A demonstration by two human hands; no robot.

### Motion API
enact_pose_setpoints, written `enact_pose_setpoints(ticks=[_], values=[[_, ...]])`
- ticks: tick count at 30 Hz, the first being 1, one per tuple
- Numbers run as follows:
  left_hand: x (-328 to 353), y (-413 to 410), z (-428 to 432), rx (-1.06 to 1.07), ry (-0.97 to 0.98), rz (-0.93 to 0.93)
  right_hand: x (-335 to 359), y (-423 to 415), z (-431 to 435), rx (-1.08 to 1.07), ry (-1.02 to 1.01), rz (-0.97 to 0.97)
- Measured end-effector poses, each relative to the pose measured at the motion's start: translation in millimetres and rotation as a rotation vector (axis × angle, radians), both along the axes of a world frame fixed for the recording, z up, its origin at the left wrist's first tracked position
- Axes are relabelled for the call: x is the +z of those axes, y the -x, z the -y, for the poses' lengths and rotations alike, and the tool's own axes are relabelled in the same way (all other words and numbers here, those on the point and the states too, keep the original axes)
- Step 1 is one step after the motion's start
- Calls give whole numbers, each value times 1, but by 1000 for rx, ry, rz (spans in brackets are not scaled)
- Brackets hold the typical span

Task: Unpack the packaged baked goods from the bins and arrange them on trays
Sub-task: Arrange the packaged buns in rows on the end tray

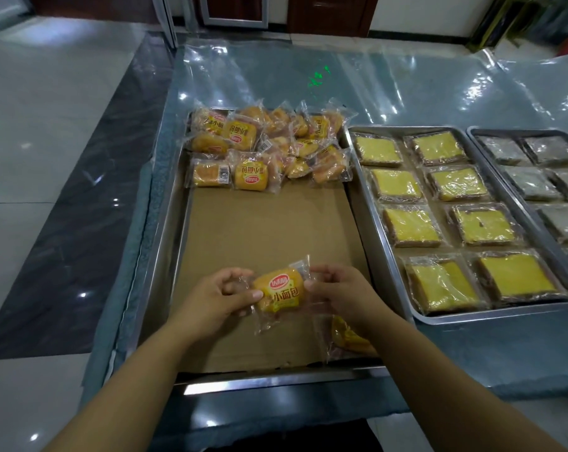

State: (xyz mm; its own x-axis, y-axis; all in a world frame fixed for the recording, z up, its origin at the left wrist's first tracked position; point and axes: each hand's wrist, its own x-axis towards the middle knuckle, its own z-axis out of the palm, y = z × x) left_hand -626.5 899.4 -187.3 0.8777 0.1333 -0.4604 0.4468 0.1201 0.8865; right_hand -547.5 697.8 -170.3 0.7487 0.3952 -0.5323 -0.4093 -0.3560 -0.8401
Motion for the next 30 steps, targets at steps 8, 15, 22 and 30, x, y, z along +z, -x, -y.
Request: enact_pose_setpoints(ticks=[8, 15, 22, 30], values=[[-5, 7, -11, 55, -73, -12, -5, -1, 18, 150, 138, 140], [-19, 20, -16, -139, -356, -71, -13, 11, 13, 512, 576, 396], [-14, 7, -27, -392, -730, -67, -2, -6, 3, 766, 814, 483], [5, -59, -55, -321, -895, 56, 22, -68, -20, 582, 721, 604]])
